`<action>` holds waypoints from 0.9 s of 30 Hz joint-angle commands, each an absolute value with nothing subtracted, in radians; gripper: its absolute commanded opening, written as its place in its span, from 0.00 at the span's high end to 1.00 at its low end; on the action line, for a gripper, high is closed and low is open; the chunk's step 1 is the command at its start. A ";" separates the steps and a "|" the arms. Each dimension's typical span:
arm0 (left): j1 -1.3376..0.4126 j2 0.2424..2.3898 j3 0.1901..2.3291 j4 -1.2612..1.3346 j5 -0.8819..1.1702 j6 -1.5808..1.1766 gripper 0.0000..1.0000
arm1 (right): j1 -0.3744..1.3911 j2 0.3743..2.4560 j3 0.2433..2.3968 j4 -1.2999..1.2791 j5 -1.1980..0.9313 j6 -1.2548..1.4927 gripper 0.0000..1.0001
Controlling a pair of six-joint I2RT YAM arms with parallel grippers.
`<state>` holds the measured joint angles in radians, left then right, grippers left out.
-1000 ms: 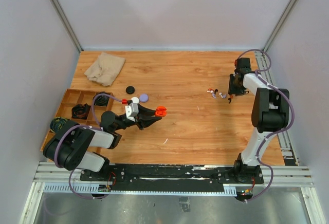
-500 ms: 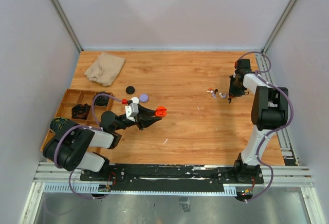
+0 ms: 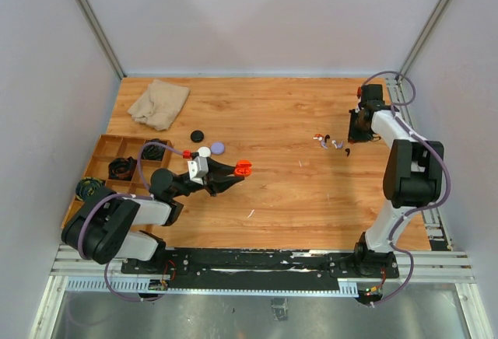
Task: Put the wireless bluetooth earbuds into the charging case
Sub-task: Pick up the earbud from the center of the board, then place the earbud at the center of the board.
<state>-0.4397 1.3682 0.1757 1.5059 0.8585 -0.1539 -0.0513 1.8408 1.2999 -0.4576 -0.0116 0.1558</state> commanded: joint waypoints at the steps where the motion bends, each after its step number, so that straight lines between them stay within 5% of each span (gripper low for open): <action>1: -0.432 1.345 0.182 1.509 0.858 -0.122 1.00 | 0.021 1.738 1.272 -0.501 -0.061 0.153 0.90; 16: -0.433 1.290 0.167 1.470 0.824 -0.093 1.00 | 0.484 1.712 1.149 -0.497 -0.049 0.116 0.88; 27: -0.433 1.275 0.164 1.458 0.816 -0.083 1.00 | 0.658 1.817 1.150 -0.494 -0.034 0.063 0.87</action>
